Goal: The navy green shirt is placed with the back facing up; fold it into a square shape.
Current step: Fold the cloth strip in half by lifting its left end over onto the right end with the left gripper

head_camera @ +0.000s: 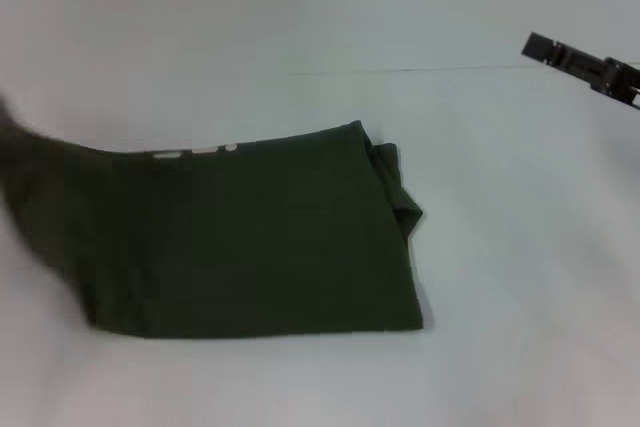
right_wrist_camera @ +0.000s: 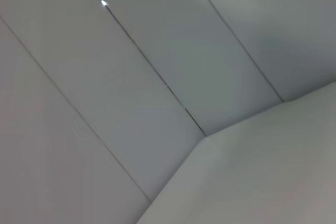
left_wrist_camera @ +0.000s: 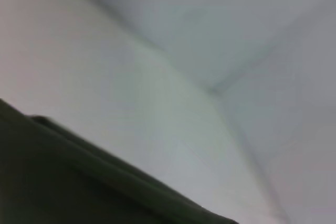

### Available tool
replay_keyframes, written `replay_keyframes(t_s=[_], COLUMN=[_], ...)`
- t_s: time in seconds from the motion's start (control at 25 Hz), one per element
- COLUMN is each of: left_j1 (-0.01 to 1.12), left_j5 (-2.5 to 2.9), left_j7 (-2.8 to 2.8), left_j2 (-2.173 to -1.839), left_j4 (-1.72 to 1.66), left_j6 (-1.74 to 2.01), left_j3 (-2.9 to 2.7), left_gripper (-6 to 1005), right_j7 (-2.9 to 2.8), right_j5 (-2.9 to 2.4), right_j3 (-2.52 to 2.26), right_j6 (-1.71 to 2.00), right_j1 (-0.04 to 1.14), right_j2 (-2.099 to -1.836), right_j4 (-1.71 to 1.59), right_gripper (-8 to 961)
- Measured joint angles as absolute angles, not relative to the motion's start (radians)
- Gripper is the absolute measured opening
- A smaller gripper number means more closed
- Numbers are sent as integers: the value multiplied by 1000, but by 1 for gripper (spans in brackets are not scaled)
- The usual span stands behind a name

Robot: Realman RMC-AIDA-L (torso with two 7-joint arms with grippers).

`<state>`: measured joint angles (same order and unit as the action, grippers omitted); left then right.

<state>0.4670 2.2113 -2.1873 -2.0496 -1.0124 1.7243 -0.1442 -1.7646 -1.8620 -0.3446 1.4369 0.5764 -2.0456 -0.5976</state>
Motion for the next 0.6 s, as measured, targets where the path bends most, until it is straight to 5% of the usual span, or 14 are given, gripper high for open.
replay_keyframes(t_s=[0.28,0.6], left_j1=[615,753], left_j5=[2042,1804], left_j7=[-2191,-1902], left_j2=[-2165,-2173], left_j4=[-980,-332], left_j6=[1738,1409], left_j3=[-447,-749], left_gripper=[42,42], right_j7=[-1733,-1714], right_j5=[-1841,-1826], right_j3=[-341,-343], right_j6=[1474,1502], right_j1=[511,455], right_j2=[-2021,-1999], right_j4=[-594,-594], right_gripper=[917,917])
